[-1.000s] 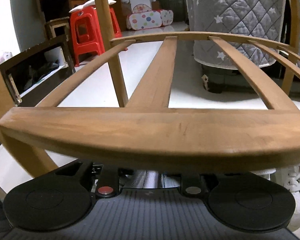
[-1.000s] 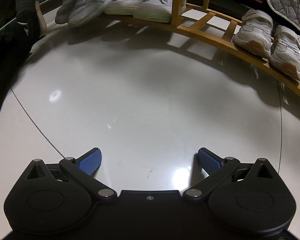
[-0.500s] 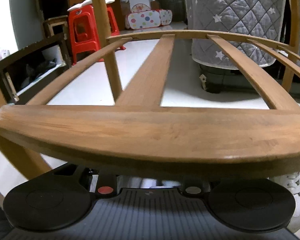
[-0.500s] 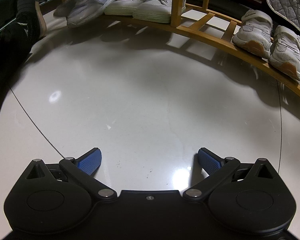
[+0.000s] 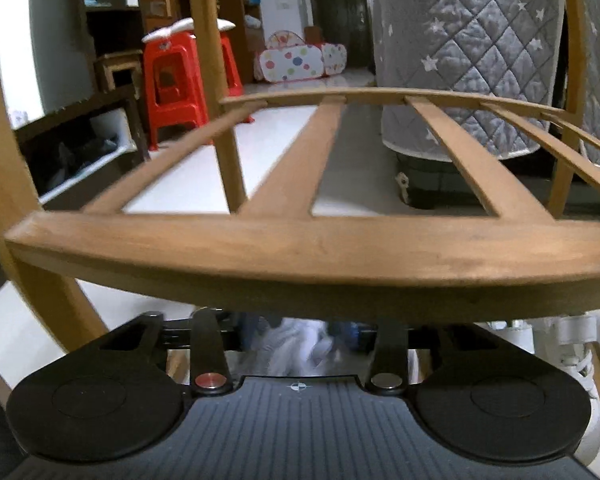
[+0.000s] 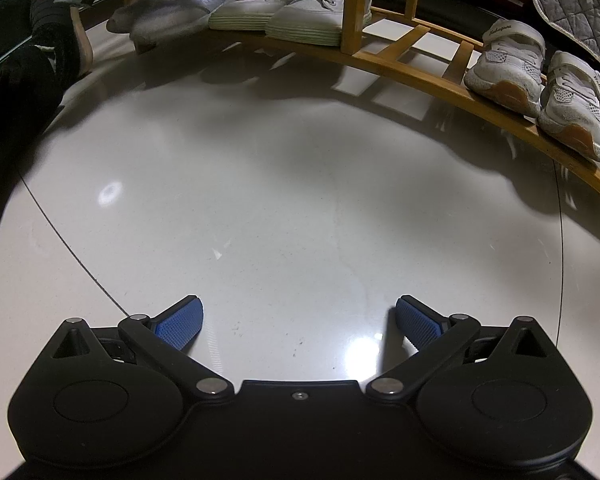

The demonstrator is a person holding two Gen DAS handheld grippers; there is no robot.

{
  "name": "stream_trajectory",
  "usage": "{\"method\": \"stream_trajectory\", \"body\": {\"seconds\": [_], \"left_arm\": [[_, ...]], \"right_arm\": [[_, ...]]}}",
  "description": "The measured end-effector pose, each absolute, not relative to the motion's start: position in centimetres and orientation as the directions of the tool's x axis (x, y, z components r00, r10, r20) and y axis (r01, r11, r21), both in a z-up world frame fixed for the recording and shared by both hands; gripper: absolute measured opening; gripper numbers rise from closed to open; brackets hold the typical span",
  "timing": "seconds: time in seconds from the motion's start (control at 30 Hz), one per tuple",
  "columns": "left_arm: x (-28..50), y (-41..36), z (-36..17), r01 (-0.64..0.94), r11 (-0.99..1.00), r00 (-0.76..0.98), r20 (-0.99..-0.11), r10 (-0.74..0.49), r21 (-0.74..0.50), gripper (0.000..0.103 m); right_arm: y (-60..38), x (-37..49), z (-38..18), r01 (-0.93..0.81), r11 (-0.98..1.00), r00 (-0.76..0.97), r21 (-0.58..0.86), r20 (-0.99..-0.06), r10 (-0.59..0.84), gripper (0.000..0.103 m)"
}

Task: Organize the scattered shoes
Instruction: 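Set the grey pair beside the teal-lined pair and open the left gripper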

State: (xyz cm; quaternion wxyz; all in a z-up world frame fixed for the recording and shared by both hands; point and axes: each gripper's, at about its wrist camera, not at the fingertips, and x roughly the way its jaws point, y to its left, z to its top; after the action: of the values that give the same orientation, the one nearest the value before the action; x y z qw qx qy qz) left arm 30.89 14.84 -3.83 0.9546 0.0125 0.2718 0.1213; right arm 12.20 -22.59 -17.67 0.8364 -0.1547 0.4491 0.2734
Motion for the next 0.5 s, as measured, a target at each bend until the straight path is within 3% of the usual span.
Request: {"method": "stream_trajectory", "body": {"seconds": [0.5], "left_arm": [[24.1, 15.4, -3.1, -0.215, 0.976, 0.805, -0.561, 0.193, 0.027, 0.047]], "right_arm": [[-22.4, 11.8, -17.4, -0.613, 0.790, 0.450, -0.026, -0.833, 0.322, 0.103]]}}
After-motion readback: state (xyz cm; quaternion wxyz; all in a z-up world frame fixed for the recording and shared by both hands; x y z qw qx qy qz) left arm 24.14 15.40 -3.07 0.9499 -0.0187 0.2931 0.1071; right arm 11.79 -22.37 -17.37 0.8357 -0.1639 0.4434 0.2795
